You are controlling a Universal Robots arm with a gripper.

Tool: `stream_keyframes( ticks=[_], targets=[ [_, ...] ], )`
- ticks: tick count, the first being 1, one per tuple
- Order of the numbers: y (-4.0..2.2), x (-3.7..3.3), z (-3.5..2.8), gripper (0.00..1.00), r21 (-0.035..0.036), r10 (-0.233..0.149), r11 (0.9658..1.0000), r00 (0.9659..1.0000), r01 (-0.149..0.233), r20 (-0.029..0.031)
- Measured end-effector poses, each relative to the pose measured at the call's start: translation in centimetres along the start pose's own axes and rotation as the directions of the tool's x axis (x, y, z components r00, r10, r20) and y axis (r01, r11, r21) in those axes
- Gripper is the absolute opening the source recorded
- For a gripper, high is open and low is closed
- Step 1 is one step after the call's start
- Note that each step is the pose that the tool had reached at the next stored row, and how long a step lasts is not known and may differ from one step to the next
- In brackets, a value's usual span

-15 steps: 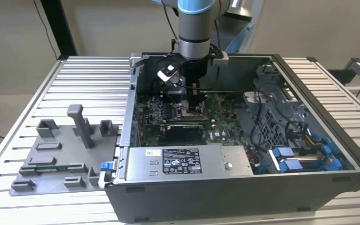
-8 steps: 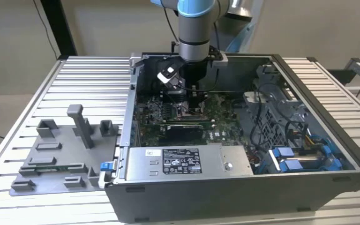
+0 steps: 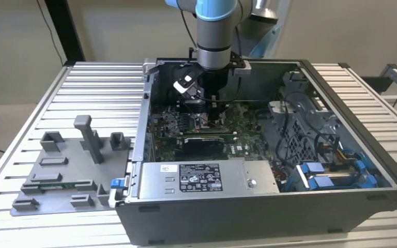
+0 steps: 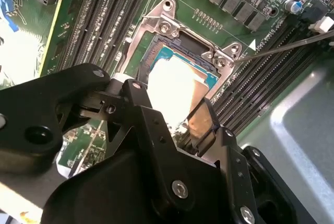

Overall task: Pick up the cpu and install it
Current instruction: 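Place the cpu into insertion slot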

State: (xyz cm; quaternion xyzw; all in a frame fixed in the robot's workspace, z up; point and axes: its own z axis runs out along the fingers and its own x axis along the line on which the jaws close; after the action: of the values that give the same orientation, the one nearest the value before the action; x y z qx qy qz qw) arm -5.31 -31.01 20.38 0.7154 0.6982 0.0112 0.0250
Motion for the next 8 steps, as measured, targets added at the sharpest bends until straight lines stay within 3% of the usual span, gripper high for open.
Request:
stream_keyframes(
  ticks=[8],
  targets=[
    [-0.01, -0.14, 0.24, 0.00, 0.0000, 0.000, 1.0000, 1.0000, 0.000, 0.0000]
  ],
)
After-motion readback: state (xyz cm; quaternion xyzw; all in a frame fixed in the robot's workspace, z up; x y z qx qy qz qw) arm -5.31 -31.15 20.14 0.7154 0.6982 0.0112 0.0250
